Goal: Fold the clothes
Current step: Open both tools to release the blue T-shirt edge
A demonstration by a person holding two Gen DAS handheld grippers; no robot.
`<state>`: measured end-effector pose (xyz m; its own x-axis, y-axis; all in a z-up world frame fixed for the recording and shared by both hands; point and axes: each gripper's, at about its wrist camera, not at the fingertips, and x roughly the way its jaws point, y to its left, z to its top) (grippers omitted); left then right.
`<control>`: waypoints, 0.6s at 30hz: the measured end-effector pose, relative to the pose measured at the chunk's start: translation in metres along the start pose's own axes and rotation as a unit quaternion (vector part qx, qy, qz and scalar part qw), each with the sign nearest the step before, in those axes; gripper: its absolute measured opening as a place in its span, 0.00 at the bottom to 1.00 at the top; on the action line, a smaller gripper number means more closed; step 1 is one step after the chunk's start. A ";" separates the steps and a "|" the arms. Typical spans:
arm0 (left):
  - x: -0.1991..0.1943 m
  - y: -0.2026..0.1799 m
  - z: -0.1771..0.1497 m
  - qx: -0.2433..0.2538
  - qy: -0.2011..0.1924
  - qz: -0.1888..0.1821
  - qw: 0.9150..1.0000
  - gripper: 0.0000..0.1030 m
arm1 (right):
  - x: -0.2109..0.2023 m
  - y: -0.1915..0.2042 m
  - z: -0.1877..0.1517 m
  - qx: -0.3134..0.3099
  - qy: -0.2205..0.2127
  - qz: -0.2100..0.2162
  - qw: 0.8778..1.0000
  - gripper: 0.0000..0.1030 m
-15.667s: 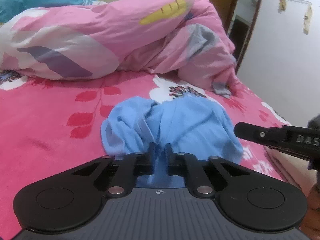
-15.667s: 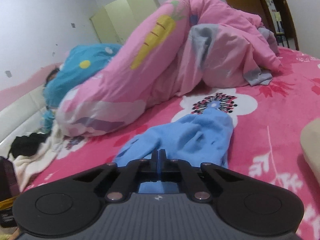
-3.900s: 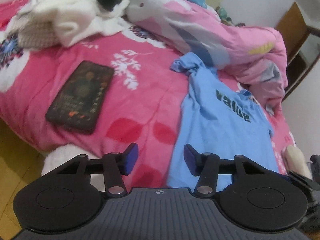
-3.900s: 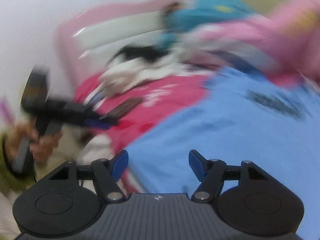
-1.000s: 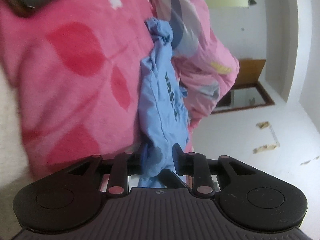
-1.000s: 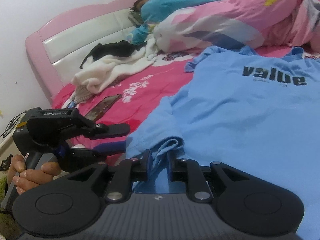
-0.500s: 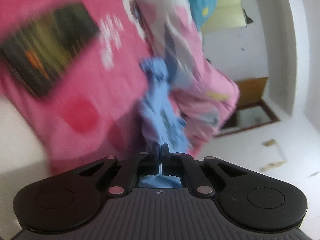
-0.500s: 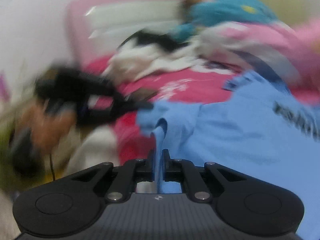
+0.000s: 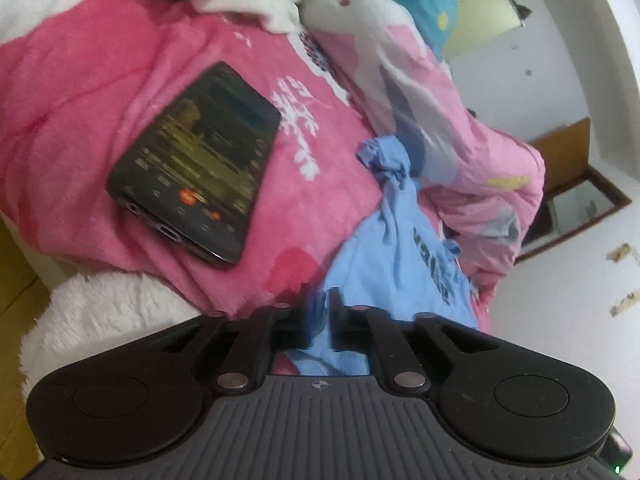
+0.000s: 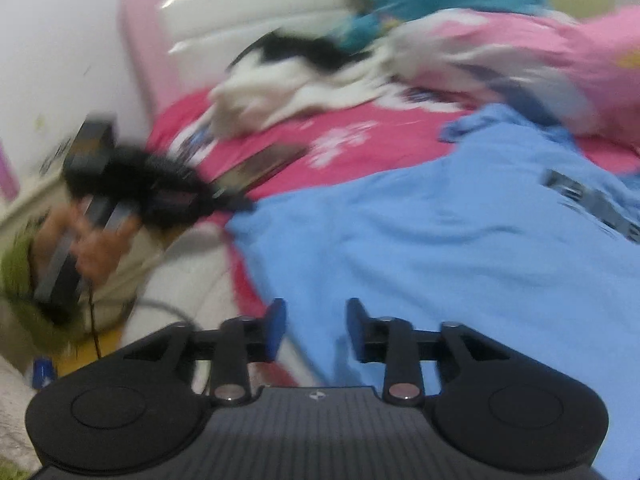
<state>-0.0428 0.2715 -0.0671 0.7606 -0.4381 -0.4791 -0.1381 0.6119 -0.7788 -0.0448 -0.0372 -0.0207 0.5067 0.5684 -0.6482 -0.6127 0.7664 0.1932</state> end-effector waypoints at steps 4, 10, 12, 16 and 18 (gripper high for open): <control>0.003 -0.010 -0.005 0.032 -0.001 0.010 0.999 0.32 | -0.041 -0.057 -0.019 0.119 -0.028 -0.066 0.990 0.42; 0.009 -0.027 -0.012 0.085 -0.004 0.050 0.995 0.30 | -0.130 -0.148 -0.098 0.383 -0.083 -0.164 0.905 0.54; 0.013 -0.033 -0.013 0.100 -0.004 0.076 0.992 0.27 | -0.151 -0.165 -0.131 0.451 -0.100 -0.162 0.872 0.55; 0.021 -0.046 -0.015 0.124 -0.005 0.117 0.985 0.23 | -0.163 -0.173 -0.180 0.516 -0.115 -0.133 0.838 0.56; 0.023 -0.051 -0.016 0.136 -0.005 0.134 0.982 0.23 | -0.157 -0.168 -0.186 0.507 -0.118 -0.123 0.845 0.54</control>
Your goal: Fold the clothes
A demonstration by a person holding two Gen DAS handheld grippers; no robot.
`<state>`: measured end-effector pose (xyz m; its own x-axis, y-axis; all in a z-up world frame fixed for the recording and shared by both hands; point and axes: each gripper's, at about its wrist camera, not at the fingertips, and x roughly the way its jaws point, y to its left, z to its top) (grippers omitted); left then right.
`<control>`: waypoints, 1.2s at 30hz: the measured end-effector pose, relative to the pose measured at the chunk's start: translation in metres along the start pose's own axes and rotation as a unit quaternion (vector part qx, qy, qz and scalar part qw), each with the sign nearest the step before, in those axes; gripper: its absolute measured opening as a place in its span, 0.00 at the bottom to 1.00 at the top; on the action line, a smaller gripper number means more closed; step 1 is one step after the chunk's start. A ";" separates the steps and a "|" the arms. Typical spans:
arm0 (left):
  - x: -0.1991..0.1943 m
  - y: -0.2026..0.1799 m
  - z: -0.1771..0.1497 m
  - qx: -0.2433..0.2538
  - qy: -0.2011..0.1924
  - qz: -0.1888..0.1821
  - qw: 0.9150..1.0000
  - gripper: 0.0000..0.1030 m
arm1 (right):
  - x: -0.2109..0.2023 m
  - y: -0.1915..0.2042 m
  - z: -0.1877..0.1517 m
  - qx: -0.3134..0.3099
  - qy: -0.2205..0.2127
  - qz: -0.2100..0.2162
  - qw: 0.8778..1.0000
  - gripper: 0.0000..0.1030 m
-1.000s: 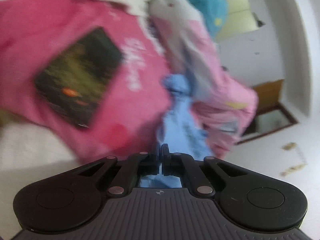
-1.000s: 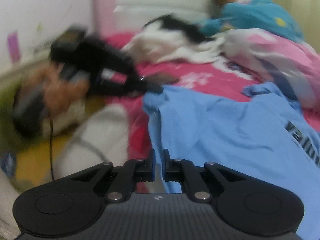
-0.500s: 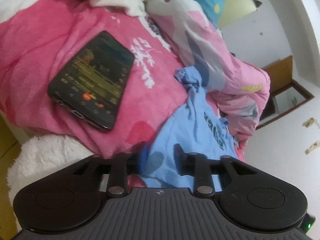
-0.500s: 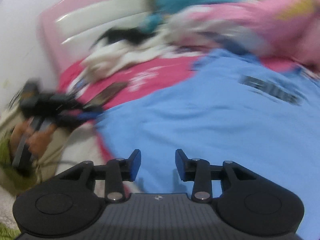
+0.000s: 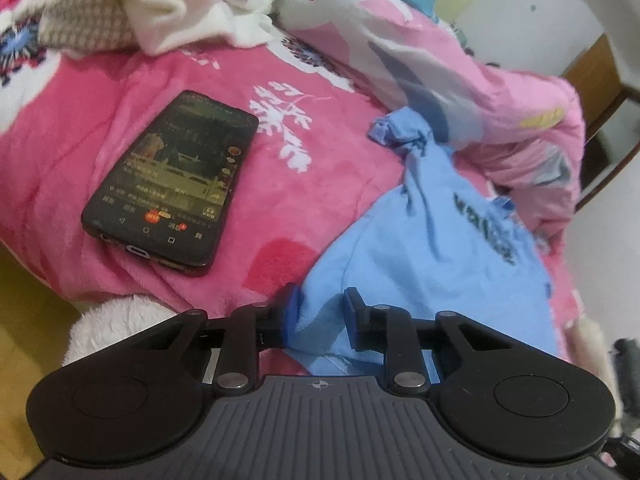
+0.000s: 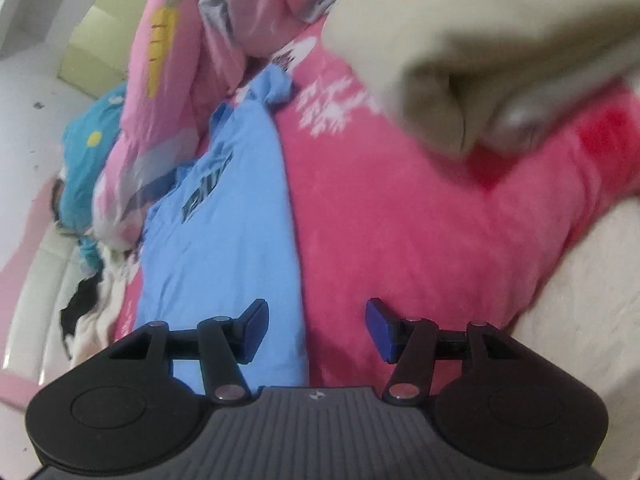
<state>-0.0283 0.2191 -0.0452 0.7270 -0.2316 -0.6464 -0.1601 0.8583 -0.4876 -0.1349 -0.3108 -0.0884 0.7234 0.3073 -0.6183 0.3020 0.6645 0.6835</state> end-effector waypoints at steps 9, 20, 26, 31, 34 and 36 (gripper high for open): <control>-0.001 -0.008 -0.004 0.023 -0.003 0.027 0.999 0.23 | 0.011 0.044 -0.007 -0.115 0.012 0.015 0.993 0.05; -0.001 -0.009 -0.005 0.025 -0.002 0.028 0.999 0.23 | 0.090 0.186 -0.004 -0.247 0.083 0.158 0.952 0.20; 0.003 -0.007 -0.005 0.029 0.001 0.028 0.999 0.23 | 0.056 0.140 0.014 -0.163 0.044 0.169 0.971 0.24; 0.004 -0.008 -0.004 0.030 0.004 0.029 0.999 0.23 | 0.012 0.067 0.031 -0.060 -0.001 0.105 0.993 0.25; 0.004 -0.009 -0.005 0.029 0.003 0.032 0.999 0.23 | 0.014 0.049 0.022 -0.025 0.021 0.100 0.994 0.25; 0.004 -0.011 -0.005 0.030 0.002 0.035 0.999 0.23 | 0.021 0.042 0.016 0.004 0.038 0.113 0.993 0.25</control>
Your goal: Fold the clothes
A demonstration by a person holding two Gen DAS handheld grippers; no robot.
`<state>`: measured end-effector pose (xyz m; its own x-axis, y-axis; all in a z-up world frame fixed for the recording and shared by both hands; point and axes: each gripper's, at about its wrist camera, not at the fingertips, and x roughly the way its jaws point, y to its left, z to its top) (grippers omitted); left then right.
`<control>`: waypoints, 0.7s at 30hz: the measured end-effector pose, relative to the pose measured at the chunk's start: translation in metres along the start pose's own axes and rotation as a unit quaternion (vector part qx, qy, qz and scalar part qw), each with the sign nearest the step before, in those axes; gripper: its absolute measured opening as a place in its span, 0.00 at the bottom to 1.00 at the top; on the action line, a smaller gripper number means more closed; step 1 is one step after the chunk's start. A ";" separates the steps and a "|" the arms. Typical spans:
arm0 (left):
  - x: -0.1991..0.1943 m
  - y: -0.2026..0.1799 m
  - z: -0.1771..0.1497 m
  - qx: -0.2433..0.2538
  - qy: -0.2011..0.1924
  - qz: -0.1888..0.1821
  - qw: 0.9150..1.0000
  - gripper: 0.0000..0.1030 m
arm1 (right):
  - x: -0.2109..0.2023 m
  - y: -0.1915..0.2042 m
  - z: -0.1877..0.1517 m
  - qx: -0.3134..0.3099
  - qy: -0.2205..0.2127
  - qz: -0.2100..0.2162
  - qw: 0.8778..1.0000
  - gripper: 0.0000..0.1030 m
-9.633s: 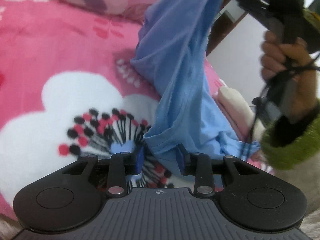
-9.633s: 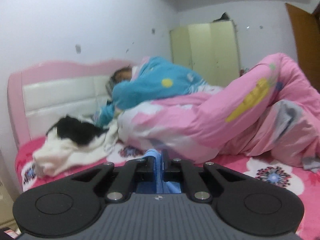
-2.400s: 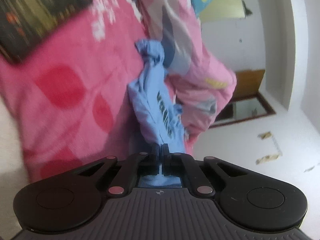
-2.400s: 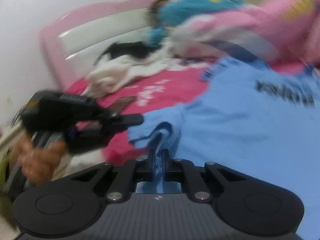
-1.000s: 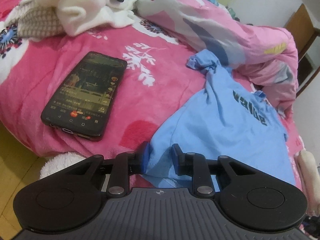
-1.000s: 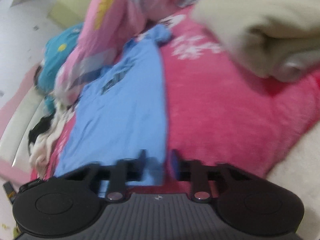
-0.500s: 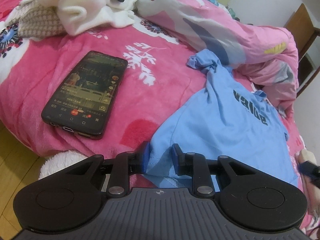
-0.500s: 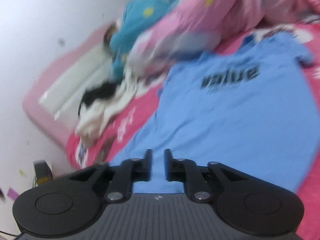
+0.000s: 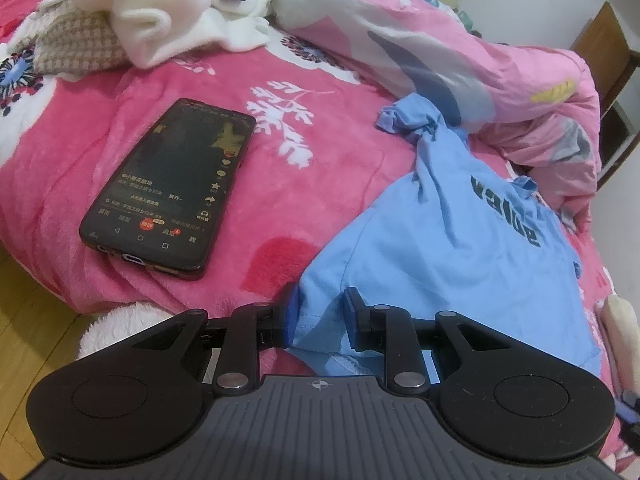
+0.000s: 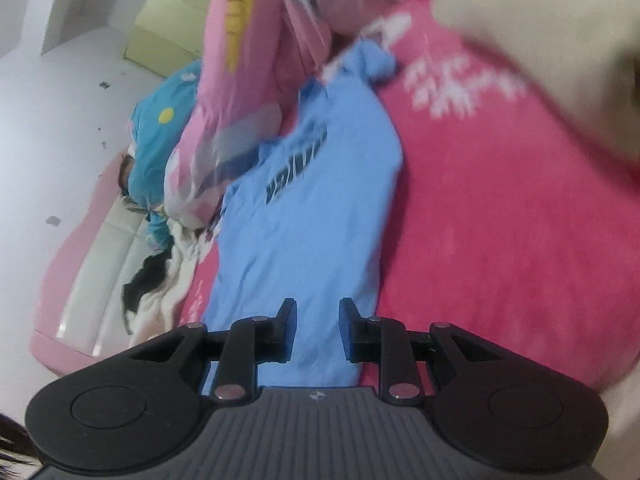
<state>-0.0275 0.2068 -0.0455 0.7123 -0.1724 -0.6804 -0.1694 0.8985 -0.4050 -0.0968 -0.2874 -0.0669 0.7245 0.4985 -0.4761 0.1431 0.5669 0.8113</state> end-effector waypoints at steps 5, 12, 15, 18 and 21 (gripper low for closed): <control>0.000 0.001 0.000 -0.002 0.001 -0.002 1.000 0.23 | 0.017 -0.018 0.003 0.071 0.025 0.017 0.997 0.25; 0.000 0.006 -0.001 -0.010 -0.003 -0.014 1.000 0.23 | 0.039 -0.019 0.005 0.111 0.068 -0.024 0.991 0.25; 0.000 0.009 -0.002 -0.016 -0.004 -0.021 1.000 0.23 | 0.037 -0.007 0.006 0.085 0.069 -0.043 0.993 0.32; 0.000 0.011 -0.001 -0.019 -0.003 -0.026 0.999 0.23 | 0.032 0.025 -0.002 -0.025 0.054 -0.084 0.995 0.33; 0.000 0.011 -0.001 -0.019 -0.002 -0.027 0.999 0.23 | 0.037 0.058 -0.023 -0.157 0.055 -0.130 0.977 0.33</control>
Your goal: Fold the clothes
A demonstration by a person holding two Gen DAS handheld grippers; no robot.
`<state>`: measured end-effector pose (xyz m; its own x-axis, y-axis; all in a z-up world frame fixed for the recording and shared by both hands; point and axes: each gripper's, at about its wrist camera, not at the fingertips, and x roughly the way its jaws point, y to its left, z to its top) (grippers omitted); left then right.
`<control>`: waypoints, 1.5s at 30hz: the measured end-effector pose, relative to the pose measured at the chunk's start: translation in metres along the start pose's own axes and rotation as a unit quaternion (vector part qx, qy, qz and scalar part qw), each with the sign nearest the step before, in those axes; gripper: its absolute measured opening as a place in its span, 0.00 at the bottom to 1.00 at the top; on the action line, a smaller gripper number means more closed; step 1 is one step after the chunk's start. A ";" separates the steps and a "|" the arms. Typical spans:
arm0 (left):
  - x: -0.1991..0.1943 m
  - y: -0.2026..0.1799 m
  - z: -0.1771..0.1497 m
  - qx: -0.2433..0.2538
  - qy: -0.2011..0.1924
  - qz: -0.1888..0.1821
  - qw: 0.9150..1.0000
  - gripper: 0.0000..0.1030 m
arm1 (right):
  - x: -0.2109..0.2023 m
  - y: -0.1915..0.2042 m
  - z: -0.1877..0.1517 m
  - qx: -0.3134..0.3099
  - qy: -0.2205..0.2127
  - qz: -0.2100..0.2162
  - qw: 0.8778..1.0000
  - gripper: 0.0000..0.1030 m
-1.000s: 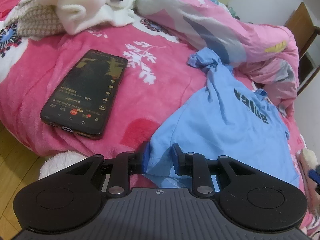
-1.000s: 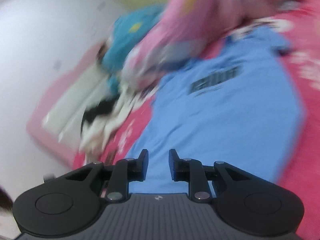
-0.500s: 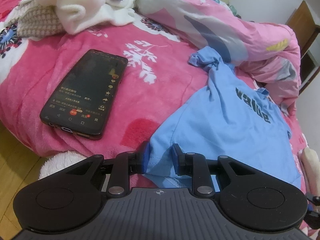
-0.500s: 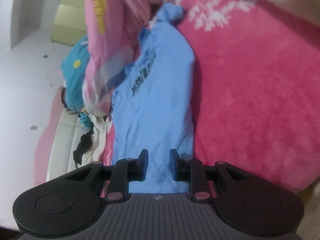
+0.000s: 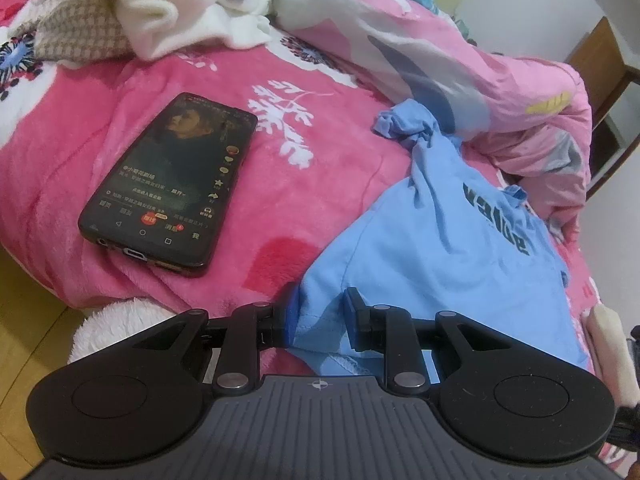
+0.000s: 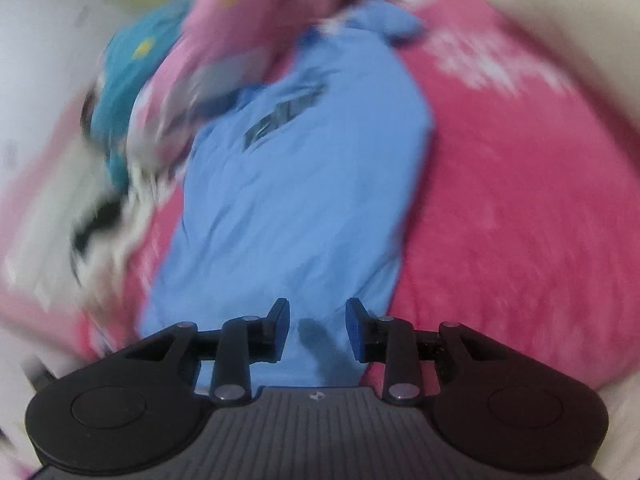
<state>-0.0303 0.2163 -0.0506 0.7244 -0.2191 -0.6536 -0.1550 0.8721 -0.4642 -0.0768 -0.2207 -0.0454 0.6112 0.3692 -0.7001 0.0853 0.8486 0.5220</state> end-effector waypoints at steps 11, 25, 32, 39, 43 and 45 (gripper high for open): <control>0.001 -0.001 0.001 0.004 0.001 0.003 1.000 0.23 | 0.006 0.044 -0.026 -0.155 -0.039 -0.114 0.980 0.29; 0.004 -0.002 0.001 0.009 0.000 0.010 1.000 0.23 | 0.009 0.052 -0.038 -0.255 -0.087 -0.220 0.937 0.05; 0.003 -0.013 -0.001 0.044 0.000 0.031 0.999 0.22 | -0.048 0.058 -0.047 -0.284 -0.153 -0.276 0.905 0.05; 0.001 -0.019 -0.003 0.063 0.006 0.040 0.997 0.21 | -0.050 0.047 -0.050 -0.280 -0.159 -0.301 0.898 0.04; -0.001 -0.020 -0.006 0.064 0.007 0.039 0.997 0.20 | -0.060 0.045 -0.051 -0.290 -0.177 -0.300 0.891 0.04; -0.001 -0.020 -0.009 0.062 0.010 0.031 0.998 0.20 | -0.037 0.003 -0.053 -0.247 -0.115 -0.315 0.909 0.04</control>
<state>-0.0341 0.1954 -0.0461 0.7030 -0.1705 -0.6904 -0.1134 0.9315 -0.3455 -0.1403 -0.2119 -0.0439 0.7167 -0.2893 -0.6345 0.1458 0.9519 -0.2694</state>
